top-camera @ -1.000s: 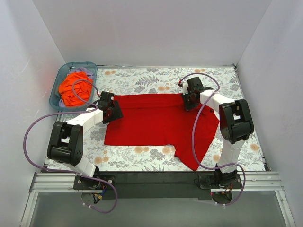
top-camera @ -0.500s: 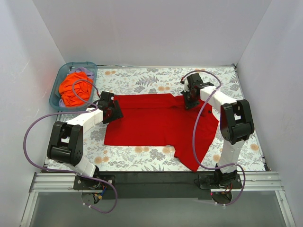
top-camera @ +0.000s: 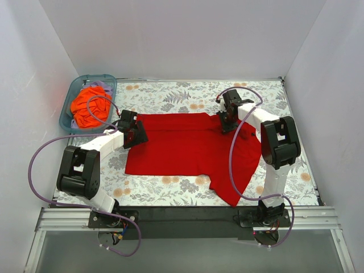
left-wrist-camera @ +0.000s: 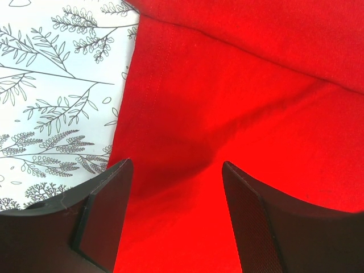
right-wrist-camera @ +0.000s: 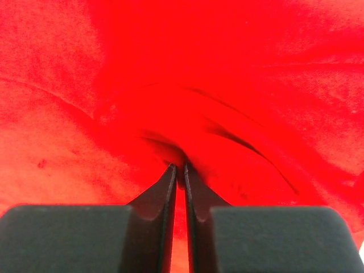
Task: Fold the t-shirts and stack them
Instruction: Fold the tshirt
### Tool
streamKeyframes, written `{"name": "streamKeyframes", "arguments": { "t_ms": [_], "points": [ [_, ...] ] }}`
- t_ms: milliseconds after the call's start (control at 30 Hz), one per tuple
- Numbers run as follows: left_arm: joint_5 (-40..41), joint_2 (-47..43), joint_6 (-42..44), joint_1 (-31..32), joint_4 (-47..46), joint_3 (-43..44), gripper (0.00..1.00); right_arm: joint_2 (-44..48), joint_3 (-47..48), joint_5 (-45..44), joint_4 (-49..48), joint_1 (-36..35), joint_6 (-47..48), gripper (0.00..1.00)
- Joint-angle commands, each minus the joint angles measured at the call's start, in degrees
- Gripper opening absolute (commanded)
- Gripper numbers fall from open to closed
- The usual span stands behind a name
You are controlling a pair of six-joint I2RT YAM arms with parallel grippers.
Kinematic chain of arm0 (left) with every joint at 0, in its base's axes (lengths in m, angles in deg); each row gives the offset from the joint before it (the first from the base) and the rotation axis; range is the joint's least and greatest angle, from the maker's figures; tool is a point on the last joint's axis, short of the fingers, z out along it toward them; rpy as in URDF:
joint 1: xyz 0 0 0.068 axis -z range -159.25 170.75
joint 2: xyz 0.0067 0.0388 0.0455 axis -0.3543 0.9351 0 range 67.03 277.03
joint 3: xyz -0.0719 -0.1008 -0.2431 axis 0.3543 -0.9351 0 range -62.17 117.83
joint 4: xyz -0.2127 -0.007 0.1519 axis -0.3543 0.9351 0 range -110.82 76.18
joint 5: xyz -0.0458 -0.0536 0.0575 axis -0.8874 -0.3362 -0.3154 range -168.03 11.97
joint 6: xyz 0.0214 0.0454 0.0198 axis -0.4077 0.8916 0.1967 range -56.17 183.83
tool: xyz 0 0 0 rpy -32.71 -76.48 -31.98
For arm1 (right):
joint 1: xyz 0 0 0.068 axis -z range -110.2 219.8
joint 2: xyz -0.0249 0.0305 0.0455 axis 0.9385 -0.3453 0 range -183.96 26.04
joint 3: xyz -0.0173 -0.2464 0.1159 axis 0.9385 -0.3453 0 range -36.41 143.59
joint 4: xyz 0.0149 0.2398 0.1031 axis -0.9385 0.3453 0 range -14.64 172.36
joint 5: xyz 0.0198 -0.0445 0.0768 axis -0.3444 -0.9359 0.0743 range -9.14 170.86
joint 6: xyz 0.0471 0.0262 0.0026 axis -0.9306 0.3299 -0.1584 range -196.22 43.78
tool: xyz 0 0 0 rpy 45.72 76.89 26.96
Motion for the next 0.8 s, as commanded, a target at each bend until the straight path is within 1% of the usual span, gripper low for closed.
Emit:
{"name": "streamKeyframes", "arguments": {
  "t_ms": [0, 200, 267, 467, 500, 700, 767],
  "points": [
    [0.03, -0.17, 0.34, -0.05, 0.03, 1.95, 0.63, 0.64, 1.30, 1.69, -0.04, -0.04, 0.71, 0.18],
    [0.03, -0.26, 0.34, -0.05, 0.04, 1.95, 0.63, 1.70, 1.21, -2.18, 0.75, 0.13, 0.97, 0.17],
    [0.03, -0.26, 0.34, -0.14, 0.03, 1.95, 0.63, 1.96, 1.38, -1.83, 0.92, 0.05, 0.97, 0.15],
    [-0.06, -0.35, 0.34, -0.05, 0.12, 1.95, 0.63, 2.75, 2.61, -1.57, 1.71, 0.05, 0.97, 0.14],
    [-0.06, -0.35, 0.34, -0.14, 0.21, 2.04, 0.63, 2.84, 2.88, -1.39, 1.89, 0.05, 2.54, 0.12],
    [0.03, -0.52, 0.34, -0.05, 0.21, 1.95, 0.63, 4.33, 4.02, -1.22, 3.91, 0.05, 2.20, 0.07],
    [0.11, -0.52, 0.34, -0.05, 0.21, 1.95, 0.63, 4.95, 4.54, 0.89, 5.22, 0.05, 2.03, 0.07]
  ]
}}
